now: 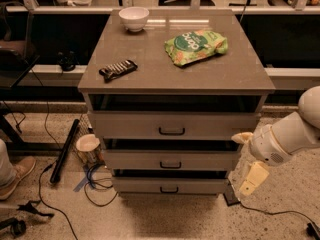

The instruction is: Open bottom drawer

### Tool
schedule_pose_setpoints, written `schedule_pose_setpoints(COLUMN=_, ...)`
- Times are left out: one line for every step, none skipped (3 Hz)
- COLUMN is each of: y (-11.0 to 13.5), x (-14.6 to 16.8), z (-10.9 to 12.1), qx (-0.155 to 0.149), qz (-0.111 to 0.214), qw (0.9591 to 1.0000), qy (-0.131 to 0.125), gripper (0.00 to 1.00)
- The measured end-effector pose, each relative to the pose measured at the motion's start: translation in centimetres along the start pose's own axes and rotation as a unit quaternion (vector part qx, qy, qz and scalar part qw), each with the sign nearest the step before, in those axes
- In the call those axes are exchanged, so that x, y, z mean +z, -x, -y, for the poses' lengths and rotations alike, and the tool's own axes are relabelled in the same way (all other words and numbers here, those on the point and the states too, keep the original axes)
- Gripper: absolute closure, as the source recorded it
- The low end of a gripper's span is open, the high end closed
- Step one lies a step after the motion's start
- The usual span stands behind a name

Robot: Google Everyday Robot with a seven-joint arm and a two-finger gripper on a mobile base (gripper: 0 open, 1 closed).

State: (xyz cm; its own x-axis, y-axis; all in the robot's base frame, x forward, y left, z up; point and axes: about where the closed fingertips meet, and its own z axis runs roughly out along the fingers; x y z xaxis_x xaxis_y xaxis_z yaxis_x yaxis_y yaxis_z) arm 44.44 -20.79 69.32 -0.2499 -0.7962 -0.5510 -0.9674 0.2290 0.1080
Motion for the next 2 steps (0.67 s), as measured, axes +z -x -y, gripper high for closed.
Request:
schedule_pose_setpoints(y=0.0, x=0.0, z=0.0, qx=0.0, qz=0.0, qw=1.0, qy=0.0, gripper=0.0)
schedule_pose_setpoints(y=-2.4, x=2.4, z=1.0, qx=-0.001, qz=0.0, qw=1.0, qy=0.01, gripper=0.0)
